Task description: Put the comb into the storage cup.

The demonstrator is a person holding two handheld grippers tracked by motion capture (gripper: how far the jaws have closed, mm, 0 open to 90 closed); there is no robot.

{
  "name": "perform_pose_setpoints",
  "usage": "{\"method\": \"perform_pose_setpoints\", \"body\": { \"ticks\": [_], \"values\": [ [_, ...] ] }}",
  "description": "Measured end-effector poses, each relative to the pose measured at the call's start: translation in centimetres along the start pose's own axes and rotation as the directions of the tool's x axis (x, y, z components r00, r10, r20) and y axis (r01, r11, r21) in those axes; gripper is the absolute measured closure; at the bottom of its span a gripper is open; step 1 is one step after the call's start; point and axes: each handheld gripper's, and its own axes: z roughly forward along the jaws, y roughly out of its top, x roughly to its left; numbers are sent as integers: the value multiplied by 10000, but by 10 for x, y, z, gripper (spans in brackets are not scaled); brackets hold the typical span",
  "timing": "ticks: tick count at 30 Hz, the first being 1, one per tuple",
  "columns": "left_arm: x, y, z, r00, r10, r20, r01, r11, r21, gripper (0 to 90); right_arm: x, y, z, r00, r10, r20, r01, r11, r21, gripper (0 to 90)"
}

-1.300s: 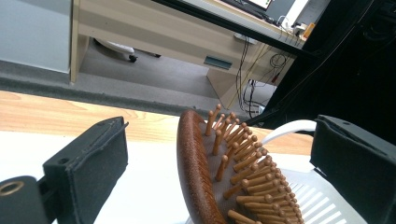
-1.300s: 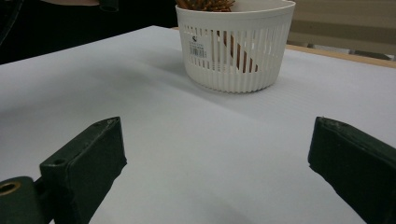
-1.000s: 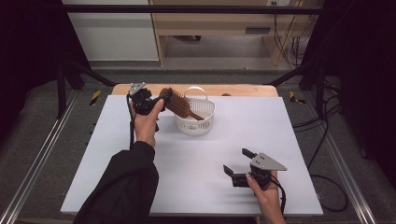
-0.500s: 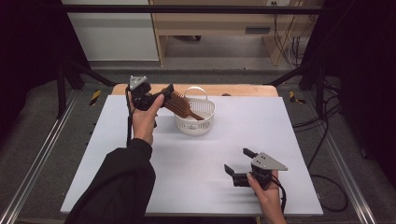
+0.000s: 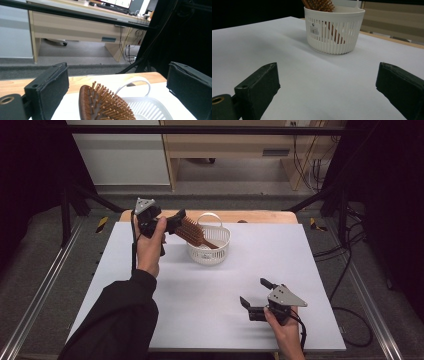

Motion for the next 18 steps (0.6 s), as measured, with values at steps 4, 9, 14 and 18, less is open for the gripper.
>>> {"method": "perform_pose_setpoints", "body": {
  "ticks": [4, 9, 14, 18],
  "values": [
    [5, 7, -11, 9998, 193, -52, -193, 9998, -30, 36, 0, 0, -4, 9999, 143, 81, -139, 9990, -431, 56],
    [11, 21, -28, 9995, 312, -80, -315, 9988, -370, 36, -2, 0, -4, 9978, 502, 435, -485, 9981, -392, 59],
    [13, 30, -39, 9972, 686, -298, -704, 9955, -641, 40, -6, 2, -4, 9960, 564, 689, -545, 9981, -284, 59],
    [12, 35, -43, 9940, 1081, -183, -1091, 9919, -656, 40, -11, 5, -6, 9942, 649, 859, -632, 9978, -213, 54]
  ]
}}
